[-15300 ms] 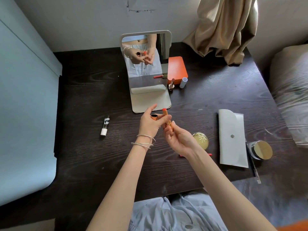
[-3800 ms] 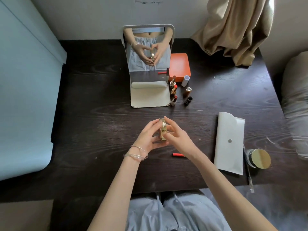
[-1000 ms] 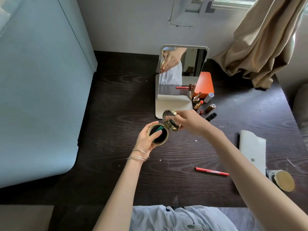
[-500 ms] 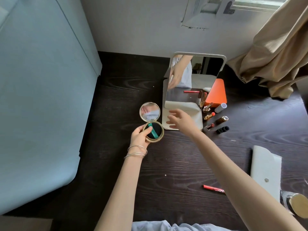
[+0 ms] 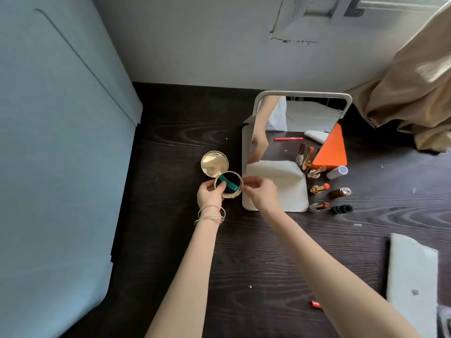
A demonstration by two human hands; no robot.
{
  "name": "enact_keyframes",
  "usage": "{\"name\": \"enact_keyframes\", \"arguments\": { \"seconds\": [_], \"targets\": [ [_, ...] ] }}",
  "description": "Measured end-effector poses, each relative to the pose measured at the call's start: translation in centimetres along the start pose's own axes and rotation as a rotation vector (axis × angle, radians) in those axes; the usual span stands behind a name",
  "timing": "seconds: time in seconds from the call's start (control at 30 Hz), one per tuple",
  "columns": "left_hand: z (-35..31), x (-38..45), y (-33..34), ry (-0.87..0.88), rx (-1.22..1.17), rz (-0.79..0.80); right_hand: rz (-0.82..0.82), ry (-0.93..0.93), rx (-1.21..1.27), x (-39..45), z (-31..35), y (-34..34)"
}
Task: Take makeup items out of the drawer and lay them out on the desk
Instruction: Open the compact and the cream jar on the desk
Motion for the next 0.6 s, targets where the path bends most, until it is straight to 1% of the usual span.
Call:
{"name": "enact_keyframes", "arguments": {
  "seconds": [0.17,0.27,0.43,0.6],
  "targets": [
    [-1.0,0.2,0.1,0.181,0.351,-0.06,-0.048,0.036,-0.001,0.6,0.1,0.4],
    [-1.4,-0.3,0.2,0.231,0.497,-0.081,-0.05,0.051,-0.015,0.7,-0.2,0.7],
    [-1.7,-1.1,0.3,0.206,0.542,-0.129,-0.055,0.029,0.004,0.2,-0.3,0.4],
    [-1.8,-2.4,0.6,0.157,0.514,-0.1,-0.031,0.003,0.076,-0.9,0.0,-0.3]
  ]
}}
Point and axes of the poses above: each hand's wrist, its own x-axis towards the middle knuckle, its own y-axis out of the palm, z = x × y, the point moved 4 cm from there along x, towards the middle knuckle, and after that the axes turned 15 degrees about -x, right-handed, at the moved point
